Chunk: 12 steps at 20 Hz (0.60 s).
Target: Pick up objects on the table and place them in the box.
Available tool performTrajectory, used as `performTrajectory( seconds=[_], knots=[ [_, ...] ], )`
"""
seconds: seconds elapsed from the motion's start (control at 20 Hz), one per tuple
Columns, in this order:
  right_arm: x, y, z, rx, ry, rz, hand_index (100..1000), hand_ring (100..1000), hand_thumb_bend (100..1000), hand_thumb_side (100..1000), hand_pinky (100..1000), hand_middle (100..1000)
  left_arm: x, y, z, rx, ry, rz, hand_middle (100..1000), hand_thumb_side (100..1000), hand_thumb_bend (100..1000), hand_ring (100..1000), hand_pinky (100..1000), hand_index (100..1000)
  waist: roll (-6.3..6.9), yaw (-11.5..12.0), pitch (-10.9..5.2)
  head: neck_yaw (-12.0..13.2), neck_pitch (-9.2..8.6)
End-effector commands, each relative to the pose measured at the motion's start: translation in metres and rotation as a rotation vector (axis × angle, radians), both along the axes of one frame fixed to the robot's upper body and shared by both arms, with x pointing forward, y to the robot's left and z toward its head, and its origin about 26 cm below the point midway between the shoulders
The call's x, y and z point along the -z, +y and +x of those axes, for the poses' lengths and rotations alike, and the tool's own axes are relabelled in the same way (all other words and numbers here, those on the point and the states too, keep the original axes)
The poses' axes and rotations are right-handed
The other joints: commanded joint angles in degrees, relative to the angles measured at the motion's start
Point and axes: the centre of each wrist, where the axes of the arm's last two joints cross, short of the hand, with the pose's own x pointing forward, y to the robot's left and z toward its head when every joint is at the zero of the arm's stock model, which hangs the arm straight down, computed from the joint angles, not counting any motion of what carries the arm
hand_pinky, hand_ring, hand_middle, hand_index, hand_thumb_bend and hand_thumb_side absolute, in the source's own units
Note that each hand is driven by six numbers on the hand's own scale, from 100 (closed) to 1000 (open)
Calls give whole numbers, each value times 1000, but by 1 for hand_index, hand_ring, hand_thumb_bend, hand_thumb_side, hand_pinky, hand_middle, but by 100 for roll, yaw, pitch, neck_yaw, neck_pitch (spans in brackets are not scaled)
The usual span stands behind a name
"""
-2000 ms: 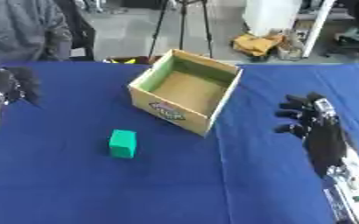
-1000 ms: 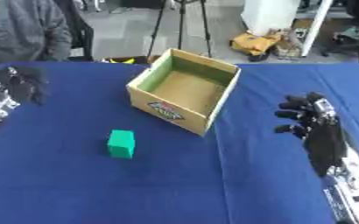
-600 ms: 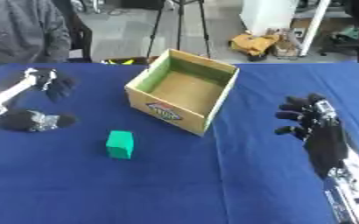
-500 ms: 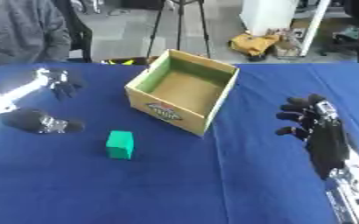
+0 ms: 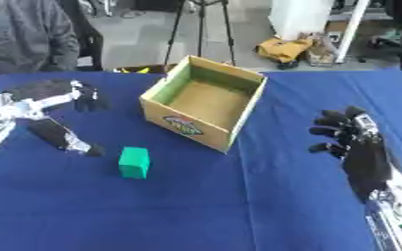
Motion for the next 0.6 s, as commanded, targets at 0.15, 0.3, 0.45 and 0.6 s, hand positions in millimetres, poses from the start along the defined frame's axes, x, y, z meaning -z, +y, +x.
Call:
performTrajectory(
  seconds=[0.15,0.3,0.45,0.6],
  knots=[
    [-9,0,3,-7,-27,-12,800,726,100,944,532,681,5,-10,16,22,-22,56,721,549,745,703,650,810,-23,-33,-73,18,-29],
    [-9,0,3,-8,-27,-11,800,726,100,944,532,681,13,-15,23,24,-31,74,729,541,738,713,658,810,-33,-51,-71,25,-34],
    [-8,1,3,-10,-26,-9,800,726,100,944,532,681,23,-19,27,30,-23,88,735,525,734,724,665,810,-30,-66,-71,33,-38],
    [-8,1,3,-12,-26,-8,800,726,100,945,532,681,30,-20,30,35,-17,95,735,505,709,724,666,808,-29,-78,-70,44,-45]
  ],
)
